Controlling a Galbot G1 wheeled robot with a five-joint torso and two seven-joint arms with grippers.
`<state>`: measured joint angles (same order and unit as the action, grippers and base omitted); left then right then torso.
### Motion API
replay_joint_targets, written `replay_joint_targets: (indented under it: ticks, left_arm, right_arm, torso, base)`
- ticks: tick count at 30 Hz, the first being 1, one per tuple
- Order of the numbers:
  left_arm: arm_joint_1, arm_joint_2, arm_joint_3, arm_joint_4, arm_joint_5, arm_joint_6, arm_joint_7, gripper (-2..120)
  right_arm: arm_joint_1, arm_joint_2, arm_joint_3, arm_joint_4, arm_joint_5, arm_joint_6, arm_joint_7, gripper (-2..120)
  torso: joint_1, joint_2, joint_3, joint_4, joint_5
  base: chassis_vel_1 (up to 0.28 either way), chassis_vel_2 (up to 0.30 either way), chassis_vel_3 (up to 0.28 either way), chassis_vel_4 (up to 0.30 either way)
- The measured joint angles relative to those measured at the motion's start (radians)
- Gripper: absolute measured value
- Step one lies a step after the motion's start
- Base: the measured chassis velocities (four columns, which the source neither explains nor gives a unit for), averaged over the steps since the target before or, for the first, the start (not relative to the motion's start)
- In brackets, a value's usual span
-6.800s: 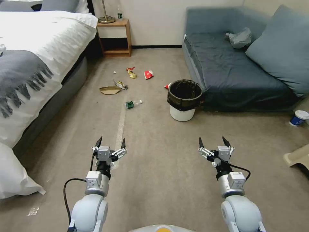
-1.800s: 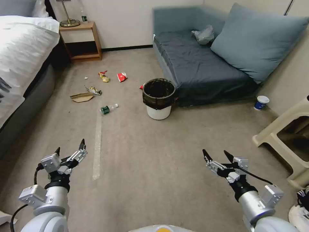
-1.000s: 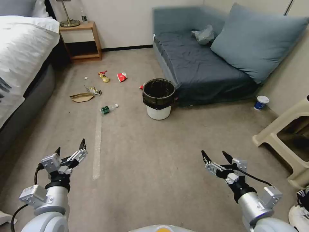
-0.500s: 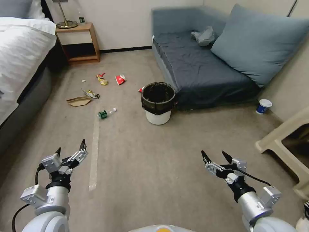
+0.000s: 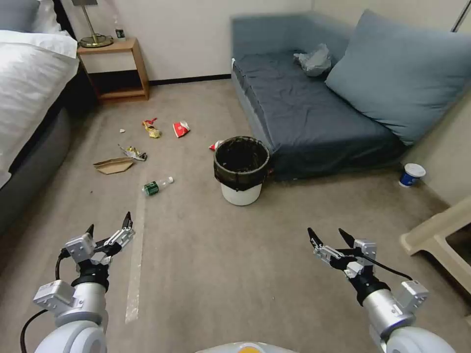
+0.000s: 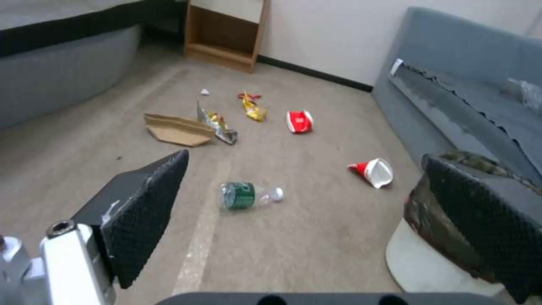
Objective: Pick up the trash can from the floor.
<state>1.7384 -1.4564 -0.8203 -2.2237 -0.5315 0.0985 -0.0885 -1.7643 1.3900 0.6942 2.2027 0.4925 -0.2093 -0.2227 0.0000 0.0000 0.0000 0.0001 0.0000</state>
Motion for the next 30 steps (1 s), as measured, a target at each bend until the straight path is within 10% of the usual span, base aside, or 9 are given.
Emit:
replay_joint_targets:
  ticks: [30]
  left_arm:
    - [0.005,0.0,0.006,0.0,0.003,0.0,0.004,100]
  right_arm:
    - [-0.009,0.004,0.006,0.004,-0.001,0.0,-0.002,100]
  torso:
    - [0.0,0.0,0.0,0.0,-0.0004]
  base:
    - [-0.14,0.141,0.14,-0.138]
